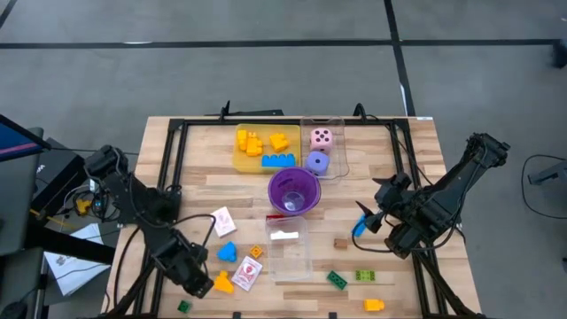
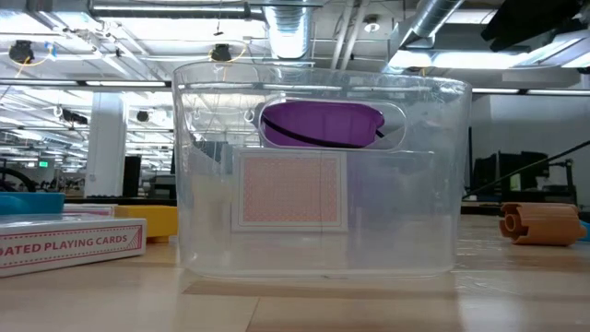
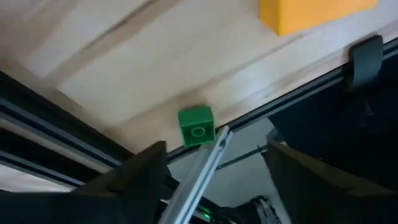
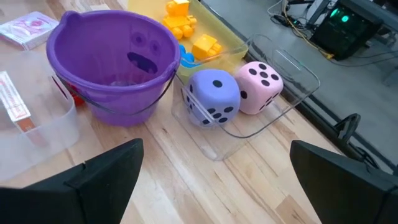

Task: Pick & Place Toys
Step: Put the green game piece into the yellow bin

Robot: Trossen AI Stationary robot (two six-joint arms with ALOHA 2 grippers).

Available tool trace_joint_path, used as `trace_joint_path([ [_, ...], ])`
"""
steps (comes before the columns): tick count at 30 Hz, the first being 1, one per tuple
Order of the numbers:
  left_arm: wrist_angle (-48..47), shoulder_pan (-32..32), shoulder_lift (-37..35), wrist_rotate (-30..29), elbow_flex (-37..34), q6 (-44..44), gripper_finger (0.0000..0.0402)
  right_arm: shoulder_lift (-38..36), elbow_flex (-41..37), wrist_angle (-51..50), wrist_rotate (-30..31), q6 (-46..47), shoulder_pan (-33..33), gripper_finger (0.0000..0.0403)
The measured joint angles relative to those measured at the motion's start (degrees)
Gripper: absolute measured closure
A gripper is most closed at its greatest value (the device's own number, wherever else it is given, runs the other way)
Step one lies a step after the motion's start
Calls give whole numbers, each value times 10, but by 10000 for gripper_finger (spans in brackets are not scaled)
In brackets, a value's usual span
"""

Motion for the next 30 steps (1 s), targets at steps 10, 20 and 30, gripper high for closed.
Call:
trace_joint_path([
  [10, 48, -16, 70, 52, 1, -44, 25, 0, 0, 17, -14, -27, 0, 5],
  [20, 120, -40, 142, 65, 1, -63, 23, 0, 0, 17, -14, -27, 0, 5],
  [30, 134, -53, 179, 87, 1, -78, 29, 0, 0, 17, -14, -27, 0, 5],
])
